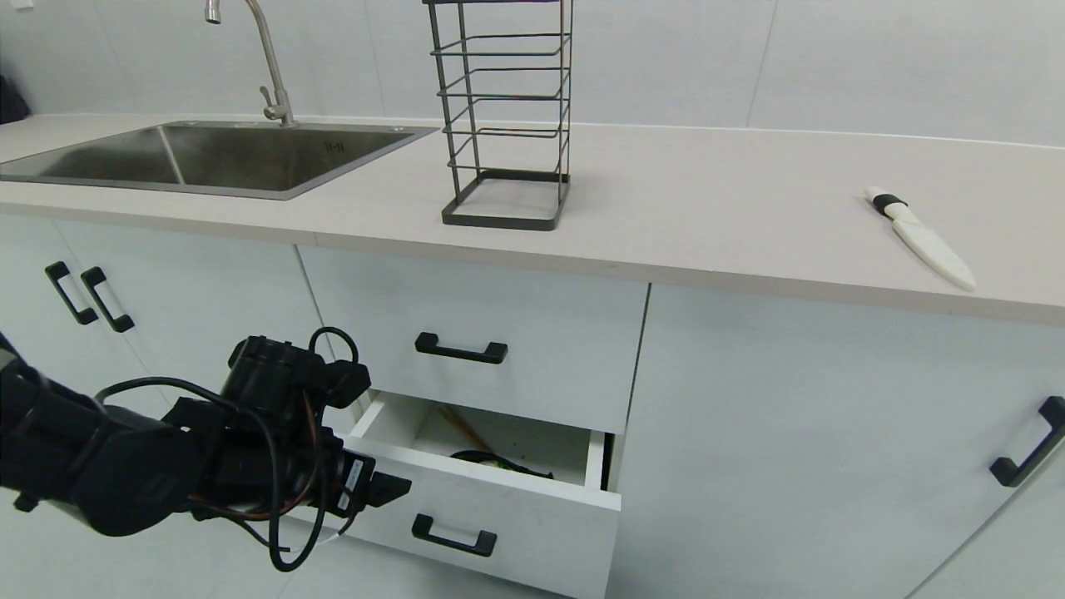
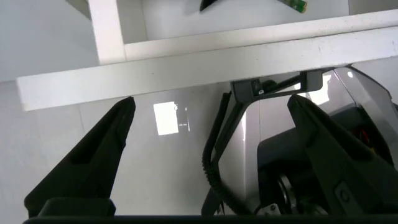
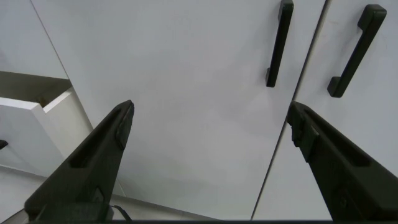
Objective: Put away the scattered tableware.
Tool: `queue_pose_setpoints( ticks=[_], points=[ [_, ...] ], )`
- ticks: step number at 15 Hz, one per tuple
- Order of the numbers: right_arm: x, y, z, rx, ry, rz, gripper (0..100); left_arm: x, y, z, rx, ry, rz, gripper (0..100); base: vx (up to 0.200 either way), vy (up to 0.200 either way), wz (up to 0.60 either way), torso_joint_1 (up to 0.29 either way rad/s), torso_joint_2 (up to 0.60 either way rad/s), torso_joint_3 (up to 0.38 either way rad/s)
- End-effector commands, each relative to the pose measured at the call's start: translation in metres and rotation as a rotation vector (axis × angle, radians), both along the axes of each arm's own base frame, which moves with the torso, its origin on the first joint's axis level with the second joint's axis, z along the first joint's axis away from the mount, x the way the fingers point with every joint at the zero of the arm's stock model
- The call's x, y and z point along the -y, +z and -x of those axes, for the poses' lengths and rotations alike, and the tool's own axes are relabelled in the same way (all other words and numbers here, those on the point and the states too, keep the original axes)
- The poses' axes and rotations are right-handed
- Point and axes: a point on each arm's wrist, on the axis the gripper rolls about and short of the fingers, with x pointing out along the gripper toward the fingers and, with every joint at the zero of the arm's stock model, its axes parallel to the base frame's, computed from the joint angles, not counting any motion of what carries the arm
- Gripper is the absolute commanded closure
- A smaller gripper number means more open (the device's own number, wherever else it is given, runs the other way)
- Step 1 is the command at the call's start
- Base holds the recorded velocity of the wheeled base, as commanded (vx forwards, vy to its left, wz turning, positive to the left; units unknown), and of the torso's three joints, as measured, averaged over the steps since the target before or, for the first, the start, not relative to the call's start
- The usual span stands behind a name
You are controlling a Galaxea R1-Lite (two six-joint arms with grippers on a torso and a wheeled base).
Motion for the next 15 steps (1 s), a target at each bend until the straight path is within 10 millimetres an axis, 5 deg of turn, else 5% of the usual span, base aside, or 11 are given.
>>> queue_pose_setpoints(
  ticks=[1, 15],
  points=[
    [0.0, 0.0, 0.0, -0.002, 0.001, 0.0, 0, 0.002, -0.004, -0.004, -0.01, -0.001, -0.004, 0, 0.0, 0.0, 0.0, 0.0, 0.0, 0.0],
    [0.0, 0.0, 0.0, -0.002, 0.001, 0.0, 0, 0.014, 0.001, -0.04, 0.061, 0.097, 0.002, 0, 0.0, 0.0, 0.0, 0.0, 0.0, 0.0]
  ],
)
